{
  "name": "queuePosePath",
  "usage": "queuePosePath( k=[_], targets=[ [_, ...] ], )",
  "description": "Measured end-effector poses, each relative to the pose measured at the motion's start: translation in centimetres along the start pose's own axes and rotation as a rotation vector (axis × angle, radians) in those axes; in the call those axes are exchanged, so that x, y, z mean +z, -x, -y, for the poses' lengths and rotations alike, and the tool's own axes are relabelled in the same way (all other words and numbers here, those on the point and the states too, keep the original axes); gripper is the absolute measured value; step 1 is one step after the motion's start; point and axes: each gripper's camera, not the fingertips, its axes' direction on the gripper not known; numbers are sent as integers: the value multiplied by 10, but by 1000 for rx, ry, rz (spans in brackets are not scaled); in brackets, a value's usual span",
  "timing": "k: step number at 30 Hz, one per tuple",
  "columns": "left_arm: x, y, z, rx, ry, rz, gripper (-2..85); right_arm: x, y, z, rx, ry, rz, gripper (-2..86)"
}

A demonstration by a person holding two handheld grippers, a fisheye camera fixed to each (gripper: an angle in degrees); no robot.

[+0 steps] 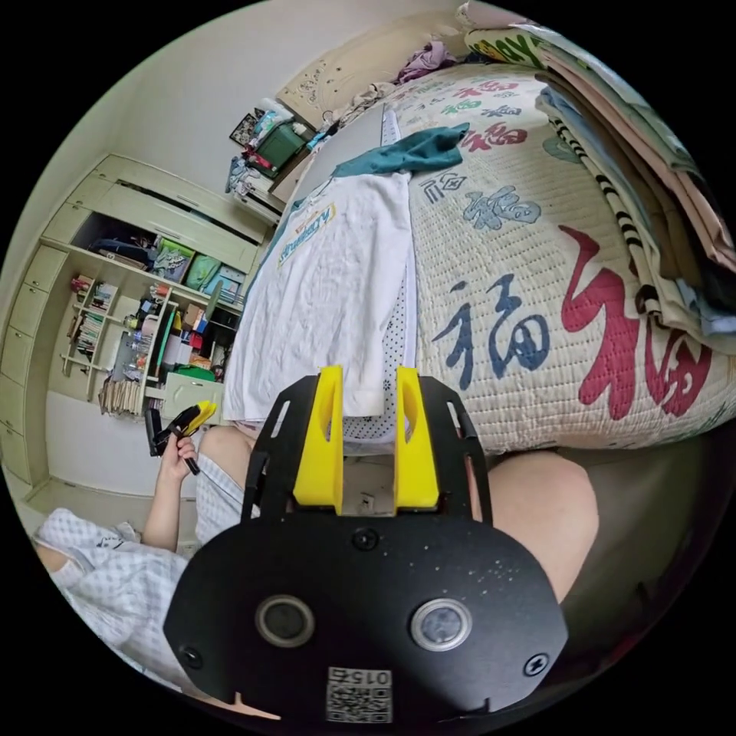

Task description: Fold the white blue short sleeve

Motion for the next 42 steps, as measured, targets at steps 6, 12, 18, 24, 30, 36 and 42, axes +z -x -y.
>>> queuePosePath(
  k=[6, 12, 18, 24, 30, 36, 42],
  targets=[
    [16, -11, 12, -1, 143, 118, 59, 39, 9, -12, -6, 9, -102, 31],
    [-20, -7, -2, -26, 33, 76, -1, 37, 12, -32, -10, -38, -79, 2],
    [-26, -10, -5, -39, 52, 146, -7, 71, 10, -32, 9, 46, -111, 1],
    [-21, -8, 2, -72, 120, 171, -5, 94, -2, -31, 67, 52, -51, 3],
    [-21, -13, 3, -68, 143, 194, -4, 105, 8, -35, 51, 41, -68, 4],
    [-25, -11, -1, -85, 139, 173, -4, 112, 14, -38, 55, 34, -54, 3],
    [-27, -12, -5, -83, 134, 174, -6, 116, 26, -40, 61, 22, -65, 3]
  ],
)
